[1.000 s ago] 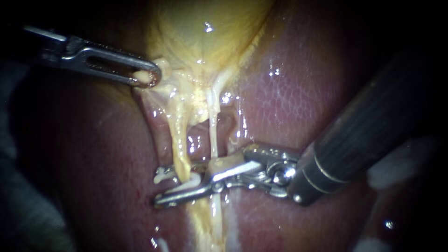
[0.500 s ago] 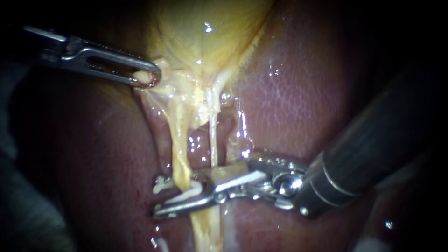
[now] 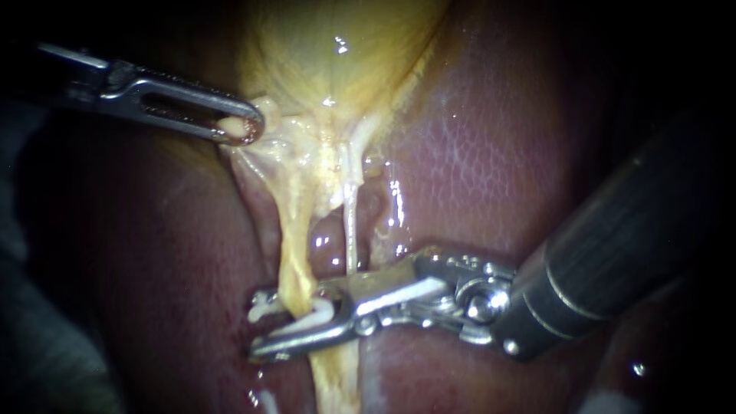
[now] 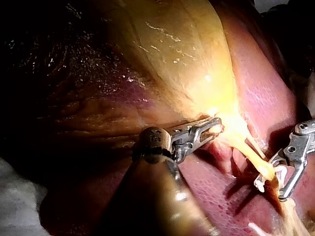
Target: Clipping first clip left tube
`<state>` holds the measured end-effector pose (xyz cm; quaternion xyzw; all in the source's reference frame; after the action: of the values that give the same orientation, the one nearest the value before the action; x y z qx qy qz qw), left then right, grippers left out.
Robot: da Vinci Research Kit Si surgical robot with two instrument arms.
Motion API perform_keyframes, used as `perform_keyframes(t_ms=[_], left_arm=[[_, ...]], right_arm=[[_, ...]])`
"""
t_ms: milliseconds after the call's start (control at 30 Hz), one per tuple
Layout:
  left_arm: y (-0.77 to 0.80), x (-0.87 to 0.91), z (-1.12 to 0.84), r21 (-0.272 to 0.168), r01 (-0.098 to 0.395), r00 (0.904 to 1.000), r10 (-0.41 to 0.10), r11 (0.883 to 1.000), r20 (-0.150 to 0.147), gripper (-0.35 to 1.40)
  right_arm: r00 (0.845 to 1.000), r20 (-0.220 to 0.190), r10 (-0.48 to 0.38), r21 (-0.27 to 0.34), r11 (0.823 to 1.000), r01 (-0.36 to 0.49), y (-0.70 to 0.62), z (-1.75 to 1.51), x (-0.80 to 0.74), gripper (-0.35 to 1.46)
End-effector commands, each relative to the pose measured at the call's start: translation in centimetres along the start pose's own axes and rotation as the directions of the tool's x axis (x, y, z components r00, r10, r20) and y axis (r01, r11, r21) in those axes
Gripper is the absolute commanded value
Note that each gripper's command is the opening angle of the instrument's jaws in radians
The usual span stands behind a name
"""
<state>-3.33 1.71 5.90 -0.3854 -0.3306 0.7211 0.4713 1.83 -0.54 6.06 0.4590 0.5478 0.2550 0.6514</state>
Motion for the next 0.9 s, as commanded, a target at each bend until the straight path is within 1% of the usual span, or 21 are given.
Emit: perform_keyframes(t_ms=[33,300,367,433,600,900], left_arm=[[0.0,0.0,0.0,0.0,0.0,1.0,0.0,1.0,0.0,-0.35],[0.0,0.0,0.0,0.0,0.0,1.0,0.0,1.0,0.0,-0.35],[0.0,0.0,0.0,0.0,0.0,1.0,0.0,1.0,0.0,-0.35],[0.0,0.0,0.0,0.0,0.0,1.0,0.0,1.0,0.0,-0.35],[0.0,0.0,0.0,0.0,0.0,1.0,0.0,1.0,0.0,-0.35],[0.0,0.0,0.0,0.0,0.0,1.0,0.0,1.0,0.0,-0.35]], right_arm=[[1.0,0.0,-0.001,0.0,1.0,0.001,-0.01,-0.02,0.0,0.07],[1.0,0.002,-0.001,0.003,1.0,0.001,0.0,-0.08,-0.03,-0.35],[1.0,0.003,-0.008,0.004,1.0,0.008,-0.01,-0.1,-0.04,-0.35],[1.0,0.005,0.016,0.007,1.0,-0.016,-0.01,-0.11,-0.05,-0.35],[1.0,0.011,0.015,0.005,1.0,-0.016,-0.03,-0.13,-0.06,-0.35],[1.0,0.012,0.014,0.005,1.0,-0.014,-0.01,-0.12,-0.09,-0.35]])
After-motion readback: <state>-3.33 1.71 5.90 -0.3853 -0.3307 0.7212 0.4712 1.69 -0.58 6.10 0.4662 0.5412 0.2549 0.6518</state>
